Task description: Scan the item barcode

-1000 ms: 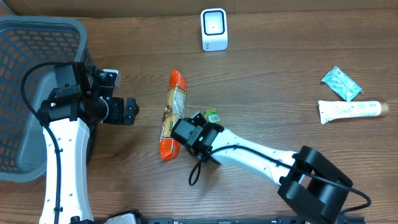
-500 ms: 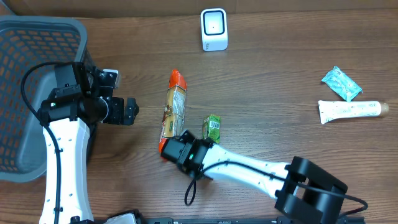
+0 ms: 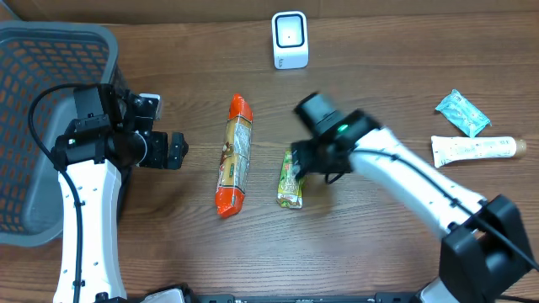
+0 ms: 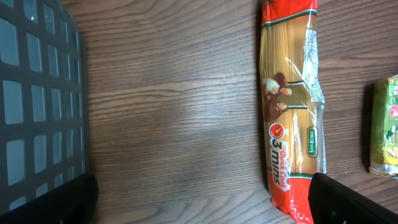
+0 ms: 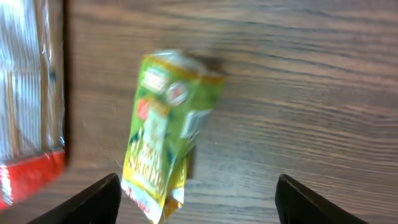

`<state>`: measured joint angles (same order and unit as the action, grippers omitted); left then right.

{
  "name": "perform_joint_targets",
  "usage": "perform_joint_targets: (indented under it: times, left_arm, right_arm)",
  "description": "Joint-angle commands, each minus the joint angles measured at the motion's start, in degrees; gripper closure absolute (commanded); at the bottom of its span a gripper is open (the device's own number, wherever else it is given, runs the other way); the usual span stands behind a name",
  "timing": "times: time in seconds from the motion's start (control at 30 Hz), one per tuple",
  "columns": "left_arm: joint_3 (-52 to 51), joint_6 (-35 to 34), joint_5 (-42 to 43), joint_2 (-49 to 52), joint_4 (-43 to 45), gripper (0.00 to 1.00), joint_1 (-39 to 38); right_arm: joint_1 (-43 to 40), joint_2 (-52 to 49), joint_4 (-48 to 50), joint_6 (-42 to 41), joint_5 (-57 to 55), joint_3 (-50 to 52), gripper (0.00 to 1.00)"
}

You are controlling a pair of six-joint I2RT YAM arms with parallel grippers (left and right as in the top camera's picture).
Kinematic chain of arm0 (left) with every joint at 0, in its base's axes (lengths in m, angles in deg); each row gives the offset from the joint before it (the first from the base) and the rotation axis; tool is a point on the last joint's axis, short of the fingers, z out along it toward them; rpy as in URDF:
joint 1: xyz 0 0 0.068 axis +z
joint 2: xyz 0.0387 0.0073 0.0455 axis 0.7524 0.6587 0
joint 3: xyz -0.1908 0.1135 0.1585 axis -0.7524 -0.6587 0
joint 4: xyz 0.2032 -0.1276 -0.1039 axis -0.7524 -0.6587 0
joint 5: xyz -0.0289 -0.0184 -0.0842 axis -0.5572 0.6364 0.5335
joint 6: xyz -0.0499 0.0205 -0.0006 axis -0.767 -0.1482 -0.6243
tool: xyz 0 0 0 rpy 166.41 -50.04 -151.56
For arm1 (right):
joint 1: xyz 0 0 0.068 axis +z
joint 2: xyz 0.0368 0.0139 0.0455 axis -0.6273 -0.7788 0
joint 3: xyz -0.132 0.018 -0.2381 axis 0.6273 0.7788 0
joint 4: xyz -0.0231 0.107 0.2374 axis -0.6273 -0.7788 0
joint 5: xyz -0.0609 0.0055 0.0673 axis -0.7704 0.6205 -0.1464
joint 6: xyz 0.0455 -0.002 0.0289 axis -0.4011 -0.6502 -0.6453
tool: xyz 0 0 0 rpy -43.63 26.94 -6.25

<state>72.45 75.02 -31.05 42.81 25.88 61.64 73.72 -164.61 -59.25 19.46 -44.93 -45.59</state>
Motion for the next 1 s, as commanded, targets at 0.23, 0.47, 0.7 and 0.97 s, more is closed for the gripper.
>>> perform_joint_targets:
  times: [0.23, 0.47, 0.7, 0.97]
  left_arm:
    - [1.0, 1.1, 0.5, 0.3, 0.0, 0.01, -0.1]
    - [1.0, 1.1, 0.5, 0.3, 0.0, 0.0, -0.1]
    - [1.0, 1.1, 0.5, 0.3, 0.0, 0.0, -0.1]
    - [1.0, 1.1, 0.5, 0.3, 0.0, 0.01, -0.1]
  right_arm:
    - [-4.0, -0.7, 13.3, -9.5, 24.0, 15.4, 0.21]
    - [-2.3, -0.8, 25.1, -22.4, 23.8, 23.1, 0.21]
    - [-0.6, -1.2, 29.4, -27.2, 23.1, 23.6, 0.27]
    - [0.8, -2.4, 30.2, -29.3, 22.7, 23.6, 0.49]
